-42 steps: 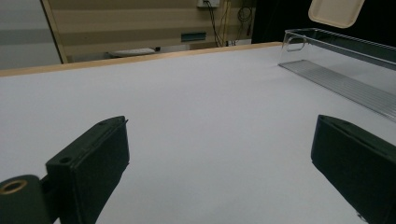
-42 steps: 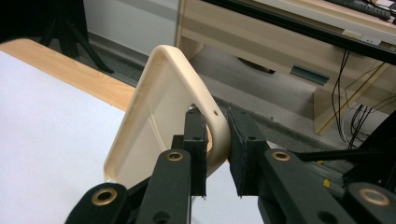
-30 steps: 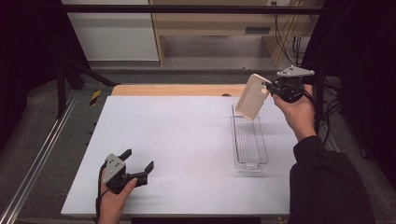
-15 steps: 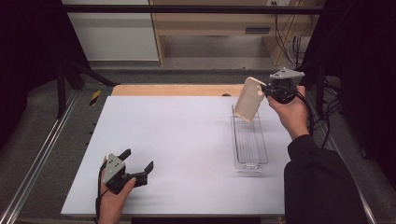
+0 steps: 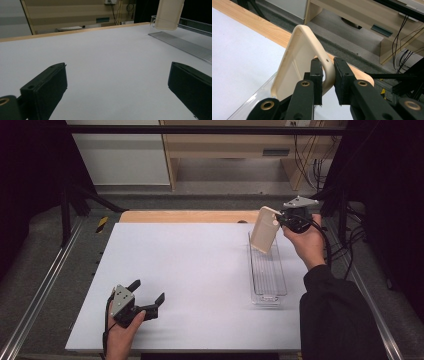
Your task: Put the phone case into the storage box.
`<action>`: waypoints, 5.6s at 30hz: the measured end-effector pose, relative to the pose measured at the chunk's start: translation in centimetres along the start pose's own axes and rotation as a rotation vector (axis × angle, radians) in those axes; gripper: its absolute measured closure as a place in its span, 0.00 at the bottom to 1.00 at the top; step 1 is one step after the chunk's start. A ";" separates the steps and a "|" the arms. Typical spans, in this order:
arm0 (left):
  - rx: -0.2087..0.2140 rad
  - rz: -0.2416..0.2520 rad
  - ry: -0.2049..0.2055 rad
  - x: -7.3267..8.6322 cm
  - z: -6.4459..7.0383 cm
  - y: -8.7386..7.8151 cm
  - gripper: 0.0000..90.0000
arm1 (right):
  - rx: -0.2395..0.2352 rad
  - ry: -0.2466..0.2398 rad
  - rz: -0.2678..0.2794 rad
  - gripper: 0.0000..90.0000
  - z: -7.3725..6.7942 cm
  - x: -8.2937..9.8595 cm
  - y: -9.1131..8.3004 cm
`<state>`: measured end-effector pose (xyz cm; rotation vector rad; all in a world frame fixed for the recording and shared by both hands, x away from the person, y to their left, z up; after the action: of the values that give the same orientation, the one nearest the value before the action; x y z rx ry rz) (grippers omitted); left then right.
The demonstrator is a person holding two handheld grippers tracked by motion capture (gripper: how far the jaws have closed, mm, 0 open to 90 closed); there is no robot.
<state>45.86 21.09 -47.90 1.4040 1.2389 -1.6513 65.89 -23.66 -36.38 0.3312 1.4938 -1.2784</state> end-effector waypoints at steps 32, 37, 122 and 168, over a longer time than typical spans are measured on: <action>0.003 0.001 -0.002 0.0 0.0 0.0 0.02 | 0.025 -0.005 -0.015 0.86 -0.5 0.6 2.9; 0.002 0.002 -0.004 0.0 0.0 0.0 0.02 | 0.033 -0.002 -0.013 0.86 -0.5 0.7 3.2; -0.001 0.008 -0.008 -0.1 0.0 -0.2 0.02 | 0.067 0.066 0.016 0.82 -0.4 0.6 5.3; -0.001 0.009 -0.009 -0.1 0.0 -0.2 0.02 | 0.089 0.128 0.035 0.61 0.0 0.3 5.4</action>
<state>45.73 21.11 -47.79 1.3983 1.2261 -1.6492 69.89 -21.71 -39.47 0.5037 1.5343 -1.3185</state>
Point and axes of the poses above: each handheld gripper's, and its own axes: y roughly forward along the jaws, x roughly out of its underside, z roughly to its right, the point moved 6 cm from there along y, roughly forward along the jaws, and after that the axes turned 9 degrees about -x, right-handed, at the moved point
